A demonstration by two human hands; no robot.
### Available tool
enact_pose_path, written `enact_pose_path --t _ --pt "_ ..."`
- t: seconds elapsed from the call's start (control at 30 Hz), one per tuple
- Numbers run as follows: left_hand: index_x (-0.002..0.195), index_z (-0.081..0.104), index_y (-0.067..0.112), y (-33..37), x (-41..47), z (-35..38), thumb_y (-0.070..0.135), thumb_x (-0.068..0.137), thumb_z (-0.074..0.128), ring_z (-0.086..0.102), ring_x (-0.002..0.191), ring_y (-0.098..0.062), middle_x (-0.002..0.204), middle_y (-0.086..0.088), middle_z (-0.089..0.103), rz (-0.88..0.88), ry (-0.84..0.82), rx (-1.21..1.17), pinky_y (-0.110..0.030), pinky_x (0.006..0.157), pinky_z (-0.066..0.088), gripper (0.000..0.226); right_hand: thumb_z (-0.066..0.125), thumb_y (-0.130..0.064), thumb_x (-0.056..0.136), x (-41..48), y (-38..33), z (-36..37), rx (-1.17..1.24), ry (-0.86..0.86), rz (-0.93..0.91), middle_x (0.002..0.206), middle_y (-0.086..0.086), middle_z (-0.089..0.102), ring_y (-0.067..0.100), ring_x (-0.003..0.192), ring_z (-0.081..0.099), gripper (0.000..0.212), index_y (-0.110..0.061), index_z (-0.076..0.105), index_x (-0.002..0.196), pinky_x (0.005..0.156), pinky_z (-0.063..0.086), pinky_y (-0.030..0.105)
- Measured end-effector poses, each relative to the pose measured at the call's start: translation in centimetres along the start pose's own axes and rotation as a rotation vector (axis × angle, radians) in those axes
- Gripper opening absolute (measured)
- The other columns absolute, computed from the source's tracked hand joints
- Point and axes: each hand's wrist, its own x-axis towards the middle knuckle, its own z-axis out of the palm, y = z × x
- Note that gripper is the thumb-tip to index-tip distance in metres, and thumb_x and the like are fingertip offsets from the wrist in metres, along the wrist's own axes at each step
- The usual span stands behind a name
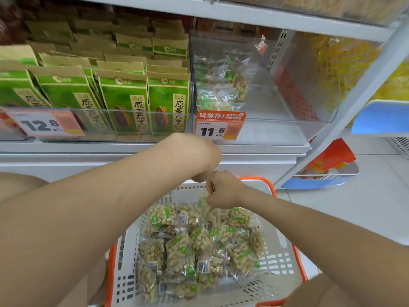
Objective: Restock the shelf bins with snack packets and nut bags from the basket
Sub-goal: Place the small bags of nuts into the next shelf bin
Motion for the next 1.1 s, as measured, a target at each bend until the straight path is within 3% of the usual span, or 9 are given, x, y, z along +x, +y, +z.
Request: enact_pose_path --t 0.17,0.33,0.43,0.57,0.7,0.83,0.93,1.0,1.1 --pt "0.084 0.056 0.017 -1.7 -1.8 -1.2 0.022 0.093 0.072 0.058 0.078 -0.022 0.083 0.0 0.057 0.024 0.024 -0.131 -0.037 0.071 0.05 0.019 0.068 0.0 0.074 -3.4 -3.5 -8.0 0.074 -0.017 -0.185 0.057 -0.011 0.041 0.009 0.052 0.05 0.036 -0.017 0.038 0.061 0.047 0.048 0.032" --pt "0.09 0.062 0.017 -3.5 -2.7 -2.9 0.051 0.074 0.084 0.06 0.069 -0.019 0.076 0.004 0.061 0.145 0.145 -0.43 -0.039 0.069 0.054 0.043 0.068 0.007 0.079 -7.1 -5.0 -14.4 0.287 -0.02 -0.252 0.071 0.013 0.036 0.024 0.064 0.075 0.045 -0.014 0.031 0.065 0.062 0.064 0.05" --pt "0.106 0.069 0.024 -4.2 -3.5 -4.0 0.057 0.077 0.084 0.07 0.085 -0.018 0.09 0.009 0.074 0.238 0.143 -0.684 -0.04 0.085 0.059 0.046 0.065 0.01 0.076 -8.0 -4.3 -16.7 0.396 0.133 -0.264 0.066 0.013 0.04 0.031 0.062 0.072 0.043 -0.016 0.033 0.064 0.058 0.061 0.045" --pt "0.097 0.076 0.017 -4.2 -3.0 -4.7 0.047 0.094 0.074 0.048 0.058 -0.014 0.063 0.007 0.052 0.226 0.329 -0.909 -0.03 0.062 0.04 0.03 0.065 0.011 0.083 -7.3 -2.8 -17.8 0.722 0.495 -0.262 0.071 0.021 0.06 0.025 0.061 0.064 0.026 -0.011 0.052 0.077 0.06 0.058 0.042" --pt "0.091 0.082 0.019 -3.9 -2.2 -5.2 0.051 0.09 0.077 0.058 0.061 -0.011 0.073 -0.007 0.075 0.111 0.581 -1.209 -0.031 0.067 0.048 0.032 0.071 -0.009 0.089 -6.5 -2.5 -18.3 0.948 0.693 -0.073 0.076 0.006 0.068 0.019 0.06 0.064 0.014 -0.007 0.066 0.102 0.055 0.054 0.032" --pt "0.085 0.076 0.01 -3.2 -0.9 -5.5 0.051 0.089 0.079 0.069 0.06 -0.013 0.07 -0.004 0.077 -0.064 0.903 -1.354 -0.037 0.067 0.058 0.041 0.069 -0.041 0.097 -6.3 -2.2 -18.7 1.124 0.447 -0.017 0.086 0.004 0.075 0.024 0.068 0.072 0.038 -0.009 0.069 0.118 0.059 0.058 0.034" --pt "0.082 0.074 0.01 -3.0 -0.3 -5.6 0.055 0.095 0.069 0.071 0.059 -0.016 0.063 -0.002 0.074 -0.135 1.008 -1.312 -0.036 0.067 0.058 0.047 0.066 -0.043 0.1 -6.3 -1.6 -19.1 1.132 0.267 -0.054 0.102 0.015 0.078 0.032 0.085 0.077 0.04 -0.013 0.07 0.125 0.068 0.061 0.037" --pt "0.082 0.074 0.009 -3.1 -0.1 -6.1 0.055 0.102 0.057 0.072 0.06 -0.019 0.065 -0.004 0.074 -0.135 0.984 -1.277 -0.04 0.068 0.061 0.053 0.07 -0.04 0.097 -6.1 -1.0 -19.6 1.111 0.291 -0.079 0.095 0.01 0.076 0.025 0.077 0.073 0.035 -0.012 0.073 0.117 0.06 0.056 0.032" --pt "0.087 0.075 0.005 -3.4 -0.2 -6.7 0.045 0.107 0.048 0.074 0.06 -0.021 0.074 -0.008 0.076 -0.118 0.993 -1.221 -0.043 0.065 0.064 0.052 0.073 -0.04 0.094 -5.0 0.5 -20.5 1.169 0.536 0.028 0.082 0.006 0.071 0.02 0.062 0.063 0.035 -0.007 0.075 0.108 0.052 0.046 0.029"
